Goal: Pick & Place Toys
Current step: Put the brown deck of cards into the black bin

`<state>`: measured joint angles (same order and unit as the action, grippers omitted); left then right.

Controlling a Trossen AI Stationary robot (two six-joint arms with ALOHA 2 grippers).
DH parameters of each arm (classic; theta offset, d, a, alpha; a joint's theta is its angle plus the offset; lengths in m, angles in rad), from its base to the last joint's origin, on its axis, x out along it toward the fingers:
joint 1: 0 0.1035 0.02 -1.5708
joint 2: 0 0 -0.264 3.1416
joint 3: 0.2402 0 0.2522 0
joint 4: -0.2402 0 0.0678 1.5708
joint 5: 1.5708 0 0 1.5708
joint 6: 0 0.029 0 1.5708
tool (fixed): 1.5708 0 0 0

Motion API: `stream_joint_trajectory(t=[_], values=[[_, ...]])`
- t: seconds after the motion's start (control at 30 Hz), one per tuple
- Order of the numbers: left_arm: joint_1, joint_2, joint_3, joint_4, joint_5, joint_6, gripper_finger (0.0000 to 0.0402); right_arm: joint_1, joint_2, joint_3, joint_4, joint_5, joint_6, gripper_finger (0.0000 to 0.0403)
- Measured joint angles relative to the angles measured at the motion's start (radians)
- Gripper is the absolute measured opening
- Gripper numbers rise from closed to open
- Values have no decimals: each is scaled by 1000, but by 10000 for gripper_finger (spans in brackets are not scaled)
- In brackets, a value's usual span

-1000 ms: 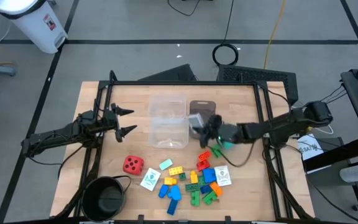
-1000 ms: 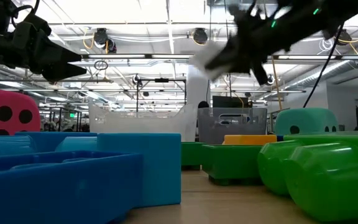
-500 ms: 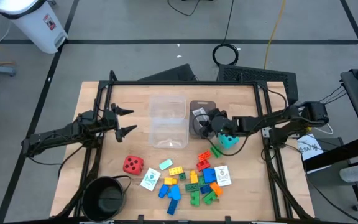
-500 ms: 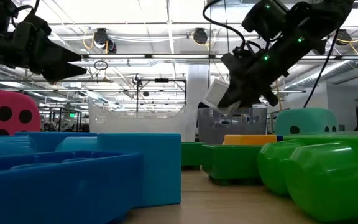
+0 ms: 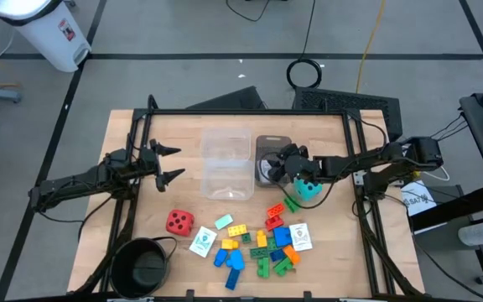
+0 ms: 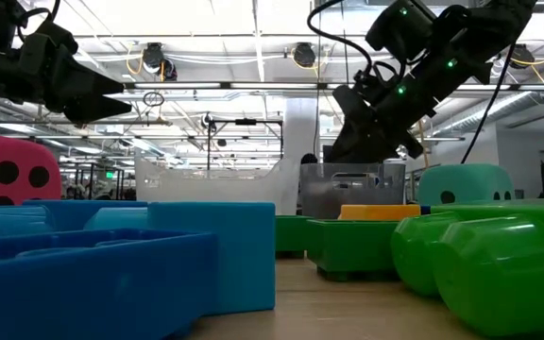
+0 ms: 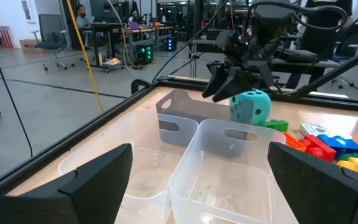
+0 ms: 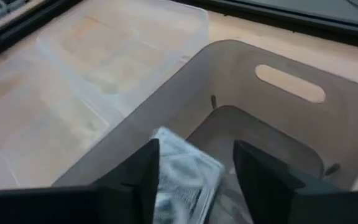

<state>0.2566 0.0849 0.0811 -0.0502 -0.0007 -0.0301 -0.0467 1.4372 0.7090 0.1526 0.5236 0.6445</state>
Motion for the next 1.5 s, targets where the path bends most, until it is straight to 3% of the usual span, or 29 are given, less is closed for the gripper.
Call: stream_joint_trajectory(t=[0.2,0.4,0.57,0.7,0.93,1.07,1.27,1.4,1.5], values=[[0,0,0,0,0,0,379,4,-13,0,1,-6,-64,220],[0,0,0,0,0,0,379,47,-71,-1,64,-139,-165,225],[0,0,0,0,0,0,379,173,-100,-1,262,-259,-318,227],[0,0,0,0,0,0,379,307,-86,-1,413,-292,-417,241],[0,0,0,0,0,0,379,529,-11,4,613,-299,-392,315],[0,0,0,0,0,0,379,642,-3,52,428,-311,-318,340],[0,0,0,0,0,0,379,759,-4,180,-162,-265,11,322],[0,0,0,0,0,0,379,798,-4,173,-341,-264,251,307],[0,0,0,0,0,0,379,821,-4,136,-373,-266,374,299]])
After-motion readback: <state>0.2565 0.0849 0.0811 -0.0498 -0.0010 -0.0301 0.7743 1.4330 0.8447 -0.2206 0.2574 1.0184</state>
